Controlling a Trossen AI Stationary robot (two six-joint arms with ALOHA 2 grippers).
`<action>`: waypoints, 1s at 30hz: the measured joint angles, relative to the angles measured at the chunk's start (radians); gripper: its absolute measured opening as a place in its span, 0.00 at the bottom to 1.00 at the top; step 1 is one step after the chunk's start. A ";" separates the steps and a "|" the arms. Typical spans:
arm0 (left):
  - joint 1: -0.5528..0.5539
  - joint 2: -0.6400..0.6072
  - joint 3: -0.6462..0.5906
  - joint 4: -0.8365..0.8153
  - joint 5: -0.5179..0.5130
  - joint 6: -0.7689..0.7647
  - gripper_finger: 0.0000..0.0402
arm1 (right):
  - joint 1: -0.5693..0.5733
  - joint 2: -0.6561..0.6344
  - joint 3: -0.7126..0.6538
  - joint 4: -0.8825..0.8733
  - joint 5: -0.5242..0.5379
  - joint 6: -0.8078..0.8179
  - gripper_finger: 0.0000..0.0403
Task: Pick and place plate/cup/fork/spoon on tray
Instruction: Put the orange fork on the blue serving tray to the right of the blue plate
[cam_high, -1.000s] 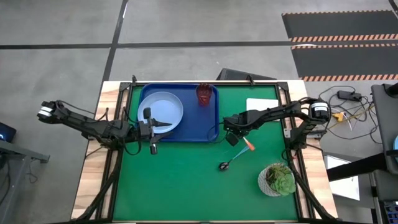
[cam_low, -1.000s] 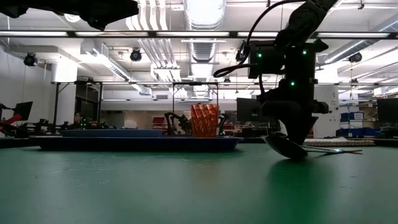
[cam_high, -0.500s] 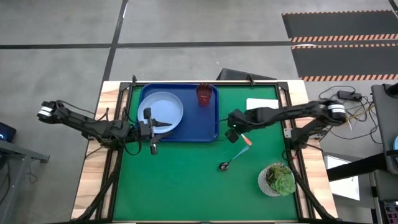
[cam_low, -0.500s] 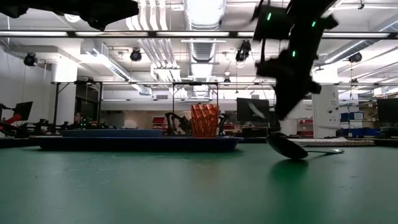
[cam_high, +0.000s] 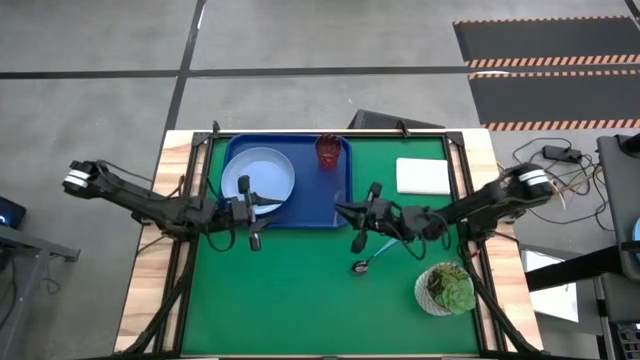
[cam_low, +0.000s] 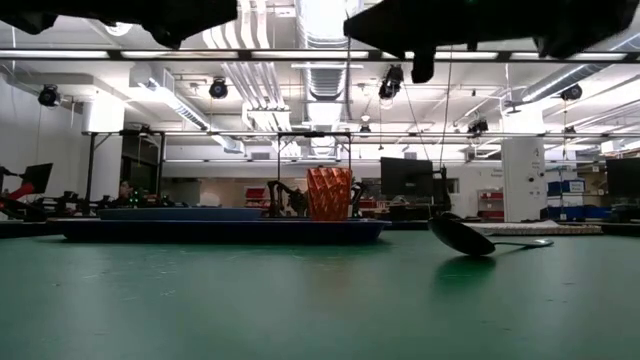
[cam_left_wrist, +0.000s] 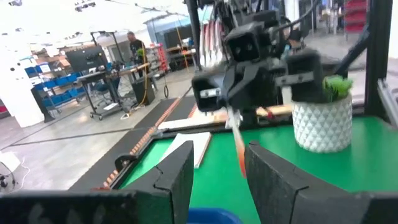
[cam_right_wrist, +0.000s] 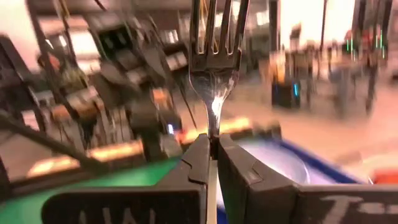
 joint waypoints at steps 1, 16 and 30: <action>0.000 0.010 0.000 0.004 0.000 0.007 0.31 | 0.003 0.038 -0.007 0.075 0.001 -0.023 0.02; 0.001 0.043 -0.003 0.030 -0.040 0.020 0.31 | -0.041 0.375 0.328 0.208 0.037 -0.241 0.02; 0.041 0.158 -0.012 0.162 -0.042 0.018 0.31 | -0.044 0.410 0.482 0.083 0.025 -0.242 0.02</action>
